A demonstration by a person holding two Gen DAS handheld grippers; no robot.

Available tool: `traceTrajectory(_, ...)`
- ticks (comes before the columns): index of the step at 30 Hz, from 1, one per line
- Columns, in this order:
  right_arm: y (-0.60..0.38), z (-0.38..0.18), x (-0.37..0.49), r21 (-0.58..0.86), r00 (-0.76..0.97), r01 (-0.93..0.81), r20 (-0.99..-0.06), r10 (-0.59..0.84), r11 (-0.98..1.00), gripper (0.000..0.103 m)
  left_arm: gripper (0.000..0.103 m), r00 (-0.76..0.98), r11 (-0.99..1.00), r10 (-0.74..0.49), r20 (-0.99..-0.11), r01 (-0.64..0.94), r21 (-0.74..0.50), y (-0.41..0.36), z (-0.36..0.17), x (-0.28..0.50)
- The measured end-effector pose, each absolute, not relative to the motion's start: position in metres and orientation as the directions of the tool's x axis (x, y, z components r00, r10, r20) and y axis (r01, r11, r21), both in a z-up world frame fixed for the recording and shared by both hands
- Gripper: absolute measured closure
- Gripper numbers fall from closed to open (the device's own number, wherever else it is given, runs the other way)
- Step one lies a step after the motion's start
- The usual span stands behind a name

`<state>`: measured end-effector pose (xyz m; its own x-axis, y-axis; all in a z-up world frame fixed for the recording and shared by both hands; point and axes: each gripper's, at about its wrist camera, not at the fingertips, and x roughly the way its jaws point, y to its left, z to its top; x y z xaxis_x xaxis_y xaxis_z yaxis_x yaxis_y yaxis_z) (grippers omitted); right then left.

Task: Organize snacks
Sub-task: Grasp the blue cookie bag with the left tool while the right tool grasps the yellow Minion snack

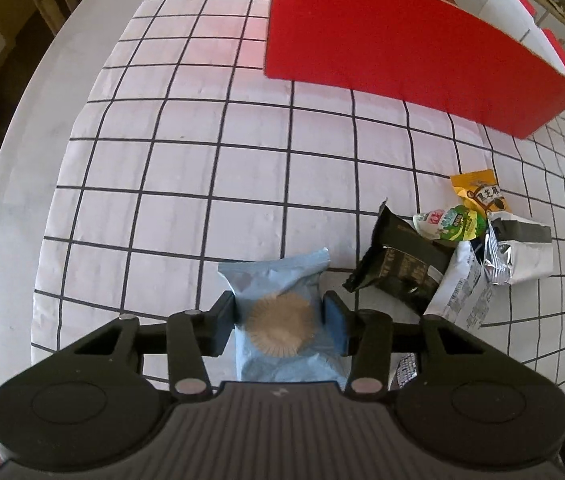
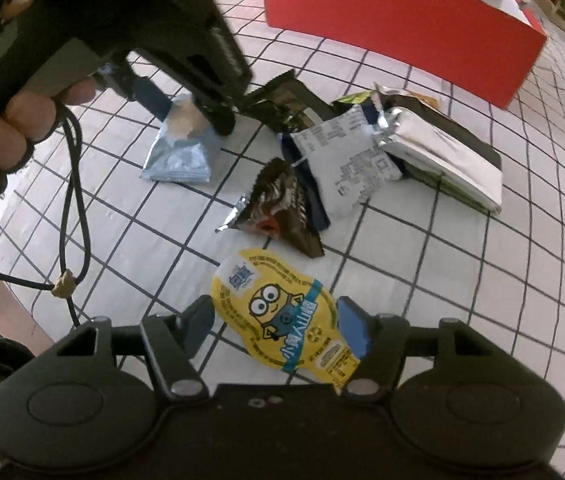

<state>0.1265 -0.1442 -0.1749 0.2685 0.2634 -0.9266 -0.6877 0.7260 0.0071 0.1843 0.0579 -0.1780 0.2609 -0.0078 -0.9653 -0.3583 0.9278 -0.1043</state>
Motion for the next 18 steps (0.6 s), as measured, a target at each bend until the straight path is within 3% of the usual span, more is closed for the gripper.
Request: traceTrajectory(18, -0.193, -0.111, 0.15, 0.122, 0.431, -0.477, -0.83, 0.353, 0.87, 0.037, 0.057, 0.394, 0.924, -0.032, -0.919, -0.34, -0.178, 0.084, -0.127, 0.157)
